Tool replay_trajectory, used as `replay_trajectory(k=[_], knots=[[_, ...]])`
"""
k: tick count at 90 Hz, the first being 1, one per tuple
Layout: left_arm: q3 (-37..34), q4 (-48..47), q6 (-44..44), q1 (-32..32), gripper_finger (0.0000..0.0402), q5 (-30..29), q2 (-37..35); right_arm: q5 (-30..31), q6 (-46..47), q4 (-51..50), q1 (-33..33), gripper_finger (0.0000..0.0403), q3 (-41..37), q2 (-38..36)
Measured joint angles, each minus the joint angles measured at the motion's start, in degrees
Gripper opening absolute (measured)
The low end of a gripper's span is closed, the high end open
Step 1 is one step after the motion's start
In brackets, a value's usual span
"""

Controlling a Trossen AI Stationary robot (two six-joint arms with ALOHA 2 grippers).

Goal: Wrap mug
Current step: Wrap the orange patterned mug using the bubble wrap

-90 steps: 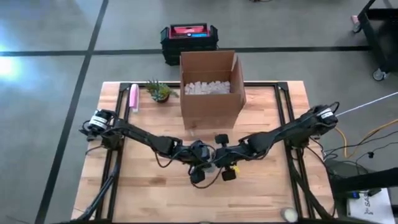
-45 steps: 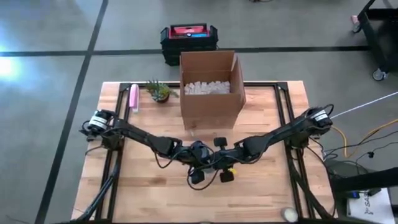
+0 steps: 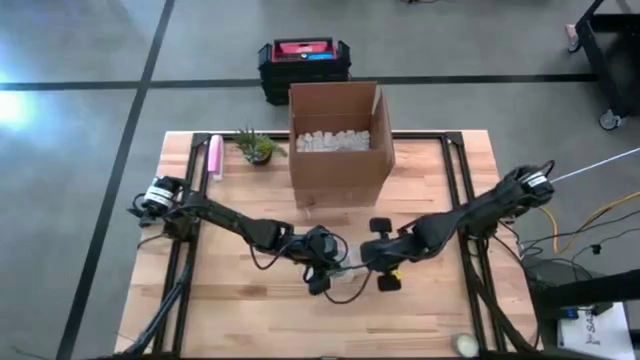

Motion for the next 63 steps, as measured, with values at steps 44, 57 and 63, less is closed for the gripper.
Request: replay_trajectory(k=[44, 57, 63], knots=[[-0.1, 1.4, 0.2, 0.1, 0.0, 0.0, 0.1, 0.0, -5.5, 18.5, 0.8, 0.0008, -2.3, 0.7], [-0.1, 1.7, 0.2, 0.1, 0.0, 0.1, 0.1, 0.0, -6.5, 20.0, 0.1, 0.0008, -1.3, 3.0], [-0.1, 1.6, 0.2, 0.1, 0.0, 0.2, 0.1, -0.1, -6.5, 21.2, -0.2, 0.0008, -1.0, 4.5]])
